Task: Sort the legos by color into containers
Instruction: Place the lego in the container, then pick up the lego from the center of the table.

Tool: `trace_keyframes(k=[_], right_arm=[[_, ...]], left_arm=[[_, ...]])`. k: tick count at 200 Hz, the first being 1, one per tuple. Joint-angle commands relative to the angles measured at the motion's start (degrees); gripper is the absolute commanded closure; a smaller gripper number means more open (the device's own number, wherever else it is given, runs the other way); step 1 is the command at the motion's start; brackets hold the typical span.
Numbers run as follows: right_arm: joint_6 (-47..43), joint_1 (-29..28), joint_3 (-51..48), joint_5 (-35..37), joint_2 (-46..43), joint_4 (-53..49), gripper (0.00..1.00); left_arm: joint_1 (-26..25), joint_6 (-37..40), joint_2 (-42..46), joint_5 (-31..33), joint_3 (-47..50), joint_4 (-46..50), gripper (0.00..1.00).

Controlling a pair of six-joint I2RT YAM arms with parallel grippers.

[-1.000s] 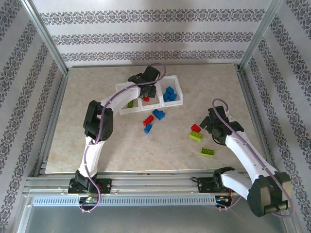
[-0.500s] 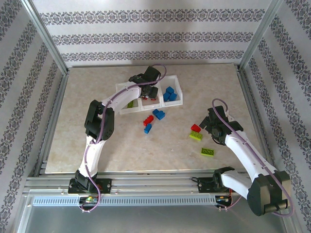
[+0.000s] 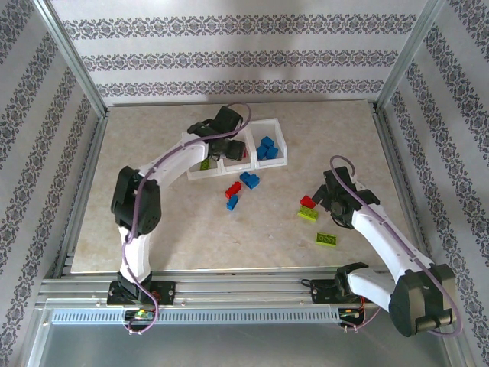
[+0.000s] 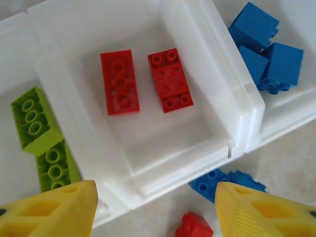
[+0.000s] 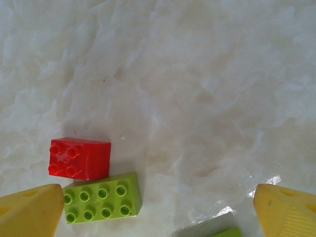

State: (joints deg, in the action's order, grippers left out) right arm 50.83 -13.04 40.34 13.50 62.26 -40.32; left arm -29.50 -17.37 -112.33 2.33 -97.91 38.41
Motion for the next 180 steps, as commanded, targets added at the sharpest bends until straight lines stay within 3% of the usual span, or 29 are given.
trace_keyframes(k=[1, 73, 125, 180], right_arm=[[-1.1, -0.9, 1.6, 0.5, 1.3, -0.6, 0.02], [-5.9, -4.4, 7.6, -2.2, 9.7, -0.5, 0.02], [-9.2, -9.3, 14.4, 0.2, 17.7, -2.6, 0.02], [-13.4, -11.7, 20.9, -2.2, 25.7, -3.9, 0.02]], left_arm=[[0.1, -3.0, 5.2, -2.0, 5.9, -3.2, 0.33], [-0.4, -7.1, 16.1, -4.0, 22.7, -8.8, 0.28], [-3.3, -7.1, 17.2, -3.3, 29.7, -11.1, 0.04], [-5.1, -6.8, 14.8, -3.5, 30.6, -13.8, 0.04]])
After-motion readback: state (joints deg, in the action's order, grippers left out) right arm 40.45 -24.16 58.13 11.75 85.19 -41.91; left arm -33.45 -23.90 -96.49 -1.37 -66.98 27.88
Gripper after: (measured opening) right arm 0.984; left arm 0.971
